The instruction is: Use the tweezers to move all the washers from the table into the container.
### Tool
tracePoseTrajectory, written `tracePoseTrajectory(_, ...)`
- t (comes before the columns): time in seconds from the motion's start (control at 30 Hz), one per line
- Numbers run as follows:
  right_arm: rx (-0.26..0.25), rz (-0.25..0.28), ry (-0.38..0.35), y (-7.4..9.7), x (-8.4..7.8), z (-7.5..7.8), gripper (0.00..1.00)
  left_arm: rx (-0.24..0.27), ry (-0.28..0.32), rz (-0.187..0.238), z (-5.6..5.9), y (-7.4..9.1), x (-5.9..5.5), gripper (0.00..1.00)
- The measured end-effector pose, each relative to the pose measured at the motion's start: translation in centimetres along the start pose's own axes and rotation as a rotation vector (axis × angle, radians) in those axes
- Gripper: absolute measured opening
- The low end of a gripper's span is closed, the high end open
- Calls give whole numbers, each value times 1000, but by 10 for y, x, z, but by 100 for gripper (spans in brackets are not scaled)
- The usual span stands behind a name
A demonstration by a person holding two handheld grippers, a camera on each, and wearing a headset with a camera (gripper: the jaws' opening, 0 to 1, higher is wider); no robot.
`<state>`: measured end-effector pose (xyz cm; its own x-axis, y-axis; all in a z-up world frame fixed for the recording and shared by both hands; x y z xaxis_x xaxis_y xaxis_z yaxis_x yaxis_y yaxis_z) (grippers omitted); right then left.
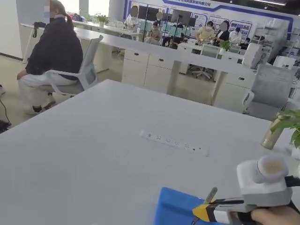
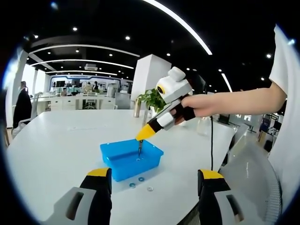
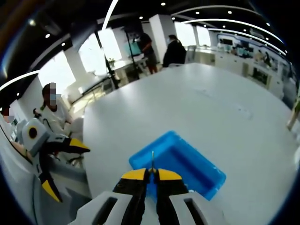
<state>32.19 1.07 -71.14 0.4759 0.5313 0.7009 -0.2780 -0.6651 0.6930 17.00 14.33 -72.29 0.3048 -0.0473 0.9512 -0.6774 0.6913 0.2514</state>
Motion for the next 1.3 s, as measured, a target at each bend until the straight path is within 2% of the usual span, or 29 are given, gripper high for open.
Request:
tracePoseTrajectory(0.33,67,-13,-22,-6,-12,-21,3,-4,-5,-10,0,-1,-2,74)
tracePoseTrajectory(0.57,91,-65,-29,-16,-31,-30,3,-5,-9,-22,-1,-1,-3,73)
tracePoseTrajectory(0.87,108,-118,-67,-29,-54,-33,3,-8,-15,-34,-1,-2,-5,72)
tracePoseTrajectory(0.97,116,-117,-88,-30,-56,-34,3,-8,-17,-42,-1,-2,-6,71)
tracePoseTrajectory(1.3,112,-136,-85,-35,-62,-36,3,-6,-22,-51,-1,-2,-7,70)
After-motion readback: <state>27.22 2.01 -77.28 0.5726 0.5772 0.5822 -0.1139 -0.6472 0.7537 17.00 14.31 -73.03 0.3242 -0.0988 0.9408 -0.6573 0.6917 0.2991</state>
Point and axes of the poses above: the centre of the closed fingertips' face, and the gripper's own axes: y roughly backward along the fingers, z roughly to its right, x roughly out of its top, the point moved 7 cm from there along y, roughly backward along the fingers, and after that the axes turned 5 degrees about -x, right-handed, at the moved point
